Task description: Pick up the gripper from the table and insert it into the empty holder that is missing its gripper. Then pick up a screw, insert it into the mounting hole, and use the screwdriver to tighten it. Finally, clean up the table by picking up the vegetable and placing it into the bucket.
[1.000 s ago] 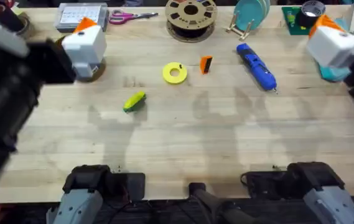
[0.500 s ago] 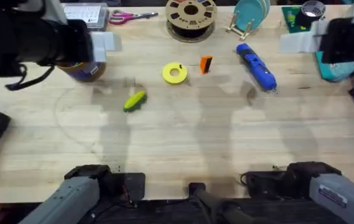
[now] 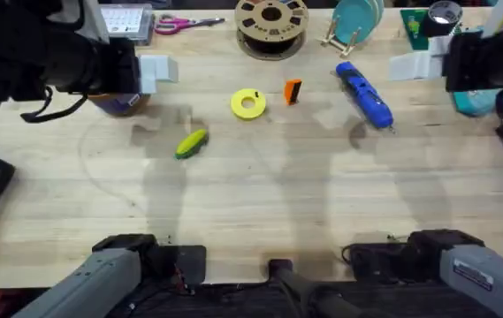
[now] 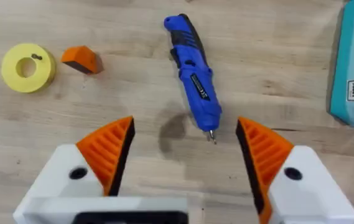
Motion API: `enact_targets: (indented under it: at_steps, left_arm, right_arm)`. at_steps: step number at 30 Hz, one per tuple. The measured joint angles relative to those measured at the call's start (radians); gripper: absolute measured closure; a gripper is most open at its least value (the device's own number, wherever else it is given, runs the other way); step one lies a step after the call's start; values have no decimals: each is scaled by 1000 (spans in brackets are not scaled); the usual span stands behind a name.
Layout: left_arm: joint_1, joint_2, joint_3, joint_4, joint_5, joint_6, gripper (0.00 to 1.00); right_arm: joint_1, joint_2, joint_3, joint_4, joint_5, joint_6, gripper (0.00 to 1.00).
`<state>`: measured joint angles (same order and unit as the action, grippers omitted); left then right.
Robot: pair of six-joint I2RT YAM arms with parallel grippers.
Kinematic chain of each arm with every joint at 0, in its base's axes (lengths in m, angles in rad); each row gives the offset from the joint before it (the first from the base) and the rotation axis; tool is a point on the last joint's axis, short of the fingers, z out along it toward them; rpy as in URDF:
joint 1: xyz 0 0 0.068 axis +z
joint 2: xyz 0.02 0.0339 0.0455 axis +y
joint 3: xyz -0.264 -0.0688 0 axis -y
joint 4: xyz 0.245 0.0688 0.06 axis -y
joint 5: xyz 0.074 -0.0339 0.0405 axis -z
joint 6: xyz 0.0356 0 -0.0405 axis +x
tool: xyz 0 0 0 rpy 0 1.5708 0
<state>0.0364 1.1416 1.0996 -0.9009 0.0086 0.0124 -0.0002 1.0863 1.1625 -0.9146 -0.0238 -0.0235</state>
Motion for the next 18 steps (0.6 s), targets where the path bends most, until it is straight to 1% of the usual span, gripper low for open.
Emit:
enact_targets:
  at_steps: [2, 4, 7, 9, 12, 14, 16, 18]
  left_arm:
    - [-1, 0, 1, -35, 12, 52, 14]
    - [-14, 0, 1, -75, 26, 112, 14]
    - [-69, 1, 2, -131, 39, 198, 15]
    - [-118, 10, 3, -173, 47, 247, 15]
    - [-184, 33, 4, -208, 51, 289, 15]
    - [-215, 56, 5, -220, 52, 305, 15]
    - [-236, 84, 4, -215, 51, 315, 15]
    - [-248, 111, -7, -182, 52, 319, 15]
  right_arm:
    - [0, 0, 0, 2, 0, 0, 3]
    - [0, 0, 0, 2, 0, 0, 3]
    - [0, 0, 0, 15, 0, 0, 3]
    - [0, 0, 0, 24, 0, 0, 3]
    - [0, 0, 0, 33, 0, 0, 3]
    - [0, 0, 0, 38, 0, 0, 3]
    - [0, 0, 0, 39, 0, 0, 3]
    - [0, 0, 0, 39, 0, 0, 3]
